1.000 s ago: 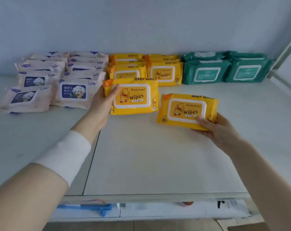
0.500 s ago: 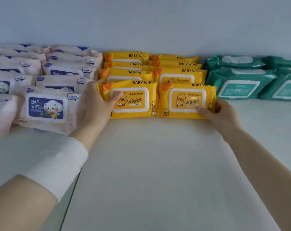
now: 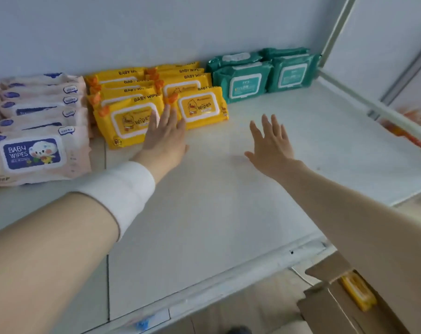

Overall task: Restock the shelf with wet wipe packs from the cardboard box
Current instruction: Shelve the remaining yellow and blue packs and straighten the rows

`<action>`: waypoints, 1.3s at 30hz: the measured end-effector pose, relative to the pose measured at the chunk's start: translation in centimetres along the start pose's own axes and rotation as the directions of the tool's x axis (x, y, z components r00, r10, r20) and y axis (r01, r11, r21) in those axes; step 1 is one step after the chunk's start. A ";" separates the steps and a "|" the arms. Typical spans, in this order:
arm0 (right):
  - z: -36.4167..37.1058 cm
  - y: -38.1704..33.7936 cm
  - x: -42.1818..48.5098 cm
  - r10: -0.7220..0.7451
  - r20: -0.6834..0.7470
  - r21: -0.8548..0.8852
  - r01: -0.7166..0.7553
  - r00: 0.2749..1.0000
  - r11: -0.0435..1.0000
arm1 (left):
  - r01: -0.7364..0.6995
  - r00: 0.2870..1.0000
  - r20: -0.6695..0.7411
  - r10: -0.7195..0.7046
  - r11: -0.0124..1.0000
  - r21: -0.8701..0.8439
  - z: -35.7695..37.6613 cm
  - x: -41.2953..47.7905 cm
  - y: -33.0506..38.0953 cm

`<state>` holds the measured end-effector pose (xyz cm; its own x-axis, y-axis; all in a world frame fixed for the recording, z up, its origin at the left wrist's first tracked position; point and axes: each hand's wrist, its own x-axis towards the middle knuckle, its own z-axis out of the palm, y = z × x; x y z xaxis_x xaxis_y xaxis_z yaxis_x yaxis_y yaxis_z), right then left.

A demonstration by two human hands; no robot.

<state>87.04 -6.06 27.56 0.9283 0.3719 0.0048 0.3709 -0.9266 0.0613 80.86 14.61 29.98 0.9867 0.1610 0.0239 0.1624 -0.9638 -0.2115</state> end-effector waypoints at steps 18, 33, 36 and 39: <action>7.5 39.5 -36.9 0.578 0.318 -0.107 -0.577 0.752 0.810 | -0.771 0.623 0.137 0.770 0.634 -0.056 -5.5 -14.3 52.3; 41.4 38.9 -43.4 0.323 0.920 0.159 -0.965 0.221 0.207 | -0.471 0.428 0.695 0.578 0.799 -0.374 25.3 -12.0 71.3; 49.3 37.2 -40.9 0.220 0.955 0.203 -0.979 0.201 0.015 | -0.403 0.430 0.733 0.527 0.839 -0.367 33.8 -10.2 74.7; 56.9 36.9 -37.9 0.185 0.966 0.206 -0.971 0.182 -0.119 | -0.248 0.512 0.703 0.493 0.869 -0.428 41.3 -7.2 79.2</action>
<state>67.07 -57.45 -27.19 0.2639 -0.1568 -0.9517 -0.9401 -0.2624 -0.2175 86.12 -54.11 -27.33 0.5777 -0.2429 -0.7793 -0.0989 -0.9685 0.2285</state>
